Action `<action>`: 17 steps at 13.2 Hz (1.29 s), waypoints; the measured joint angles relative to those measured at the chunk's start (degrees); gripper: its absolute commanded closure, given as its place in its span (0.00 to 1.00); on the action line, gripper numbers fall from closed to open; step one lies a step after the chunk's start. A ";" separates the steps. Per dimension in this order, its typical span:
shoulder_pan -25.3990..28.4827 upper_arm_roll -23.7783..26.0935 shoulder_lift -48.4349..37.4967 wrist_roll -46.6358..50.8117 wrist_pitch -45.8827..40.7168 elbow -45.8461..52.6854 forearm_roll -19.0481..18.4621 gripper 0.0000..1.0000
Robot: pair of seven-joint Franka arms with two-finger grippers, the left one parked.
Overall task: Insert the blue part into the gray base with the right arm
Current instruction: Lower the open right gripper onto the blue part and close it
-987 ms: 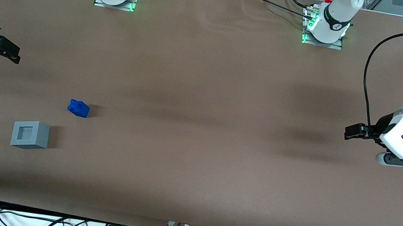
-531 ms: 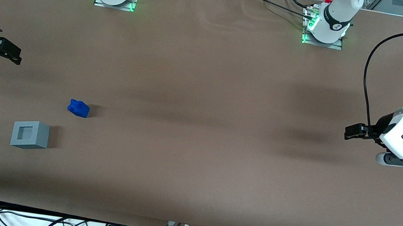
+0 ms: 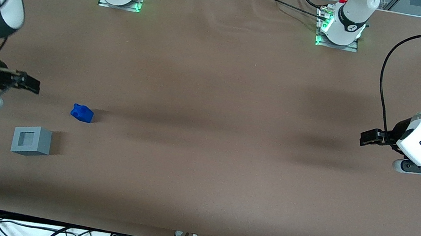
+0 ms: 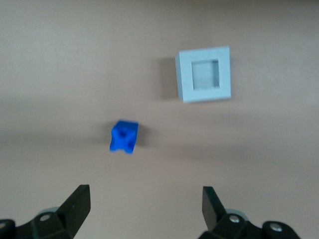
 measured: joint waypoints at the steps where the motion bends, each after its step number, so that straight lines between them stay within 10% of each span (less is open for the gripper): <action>1: 0.47 0.09 1.53 0.74 2.98 -0.73 0.01 0.00; 17: 3.26 0.19 4.43 10.68 34.51 -24.93 0.01 0.00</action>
